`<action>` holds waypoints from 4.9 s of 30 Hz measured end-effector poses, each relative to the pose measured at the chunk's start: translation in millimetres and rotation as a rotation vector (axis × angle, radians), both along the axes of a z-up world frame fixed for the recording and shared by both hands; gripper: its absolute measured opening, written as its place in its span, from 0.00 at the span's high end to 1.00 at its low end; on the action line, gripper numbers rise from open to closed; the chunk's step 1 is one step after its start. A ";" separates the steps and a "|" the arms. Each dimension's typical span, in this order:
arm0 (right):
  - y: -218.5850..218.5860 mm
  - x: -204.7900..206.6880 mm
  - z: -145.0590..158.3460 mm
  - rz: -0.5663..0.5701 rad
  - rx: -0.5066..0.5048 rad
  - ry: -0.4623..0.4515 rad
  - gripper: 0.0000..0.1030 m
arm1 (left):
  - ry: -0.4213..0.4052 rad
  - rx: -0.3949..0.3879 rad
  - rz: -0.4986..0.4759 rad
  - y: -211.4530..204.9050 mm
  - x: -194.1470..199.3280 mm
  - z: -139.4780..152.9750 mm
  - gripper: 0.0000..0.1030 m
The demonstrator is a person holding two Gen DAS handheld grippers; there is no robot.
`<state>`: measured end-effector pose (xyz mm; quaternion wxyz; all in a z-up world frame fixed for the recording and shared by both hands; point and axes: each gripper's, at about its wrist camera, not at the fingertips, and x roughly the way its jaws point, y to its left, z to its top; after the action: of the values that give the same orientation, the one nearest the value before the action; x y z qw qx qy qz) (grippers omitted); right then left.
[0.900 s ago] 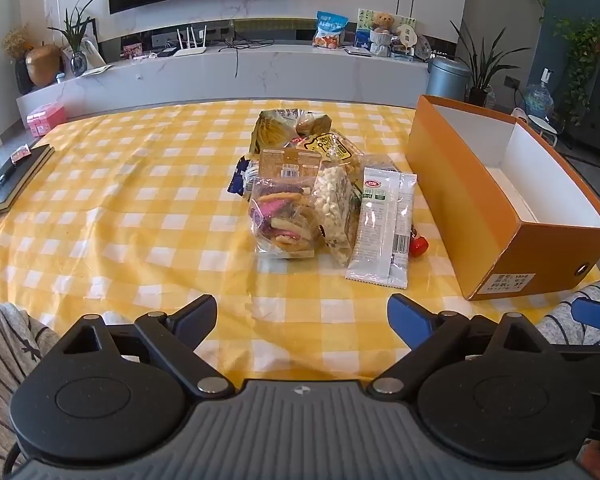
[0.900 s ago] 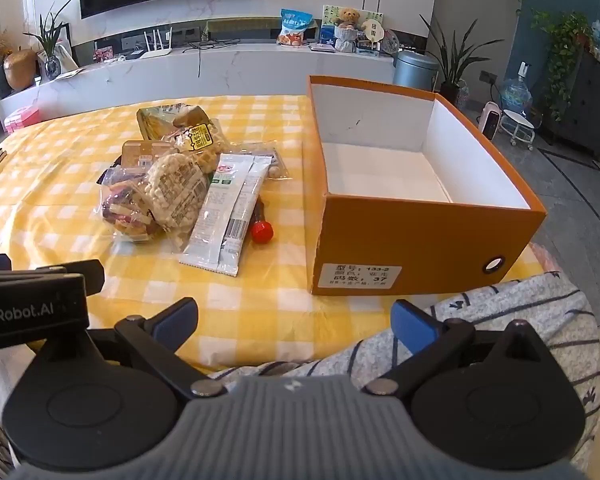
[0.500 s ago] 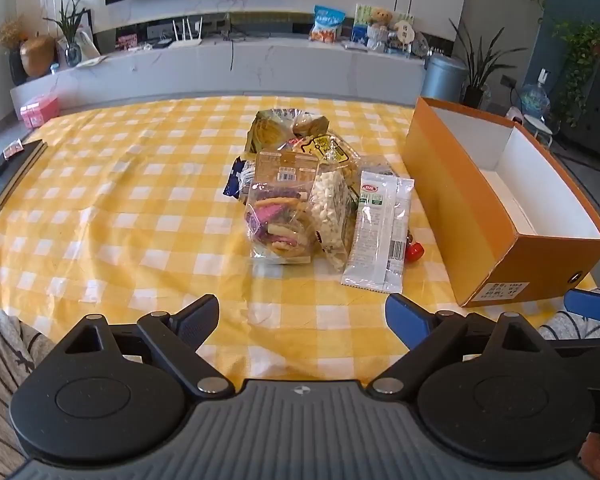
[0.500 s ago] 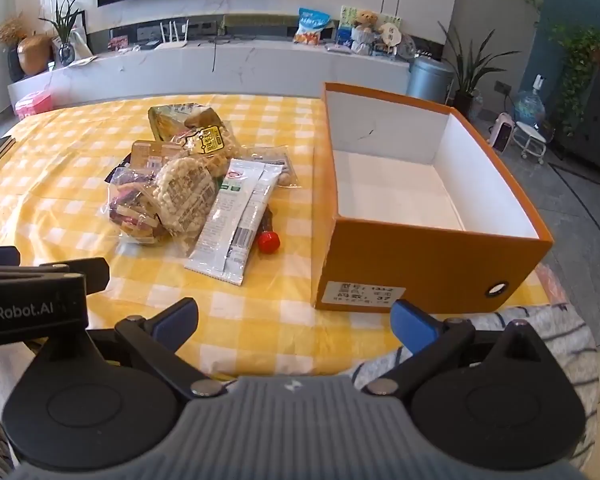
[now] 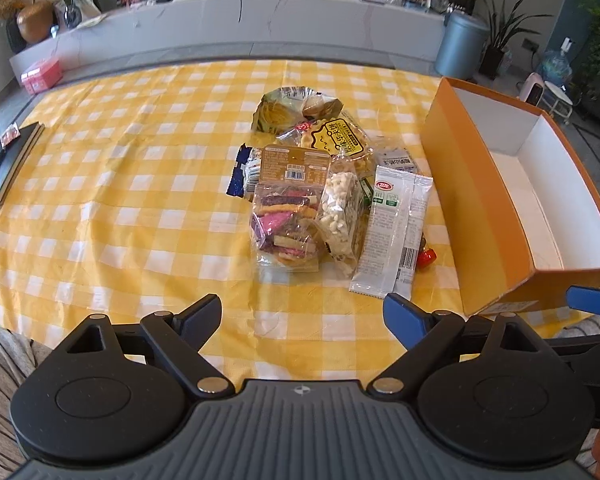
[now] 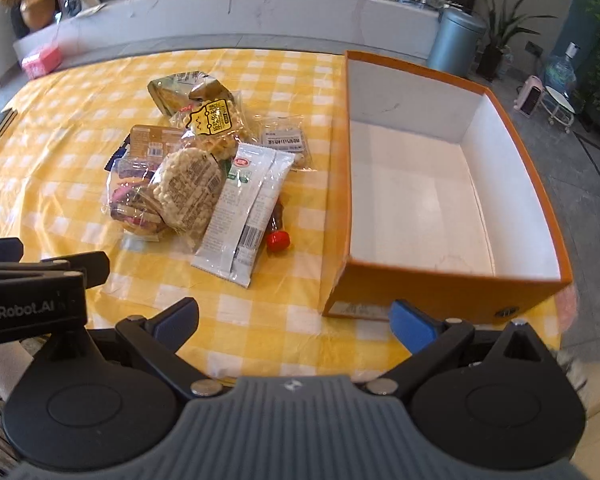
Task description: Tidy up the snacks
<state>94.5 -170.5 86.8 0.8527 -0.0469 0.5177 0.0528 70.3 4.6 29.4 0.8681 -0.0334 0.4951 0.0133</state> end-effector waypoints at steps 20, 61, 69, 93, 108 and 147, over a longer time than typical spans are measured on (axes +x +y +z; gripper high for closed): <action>-6.7 60.6 -1.6 0.008 0.014 0.203 0.04 | 0.206 -0.040 -0.041 -12.6 63.4 -10.3 0.00; -17.7 82.0 4.4 0.001 0.058 0.220 0.06 | 0.188 0.033 -0.054 -27.7 83.0 4.4 0.02; -16.4 79.9 6.9 0.001 0.057 0.212 0.07 | 0.187 0.023 -0.049 -25.1 80.6 6.7 0.02; 46.7 84.4 -8.1 0.077 0.085 0.124 0.06 | 0.157 -0.032 0.076 62.2 68.0 6.0 0.02; 74.5 116.2 -26.5 -0.097 0.176 0.144 0.13 | 0.213 -0.093 0.177 119.5 58.4 -11.4 0.02; 57.4 196.8 -61.7 -0.007 0.128 0.569 0.36 | 0.427 0.092 -0.119 47.7 145.7 -49.6 0.02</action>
<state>291.3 -113.2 25.1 0.6746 0.0255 0.7319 0.0933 216.1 52.3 -20.1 0.7436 0.0391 0.6675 -0.0084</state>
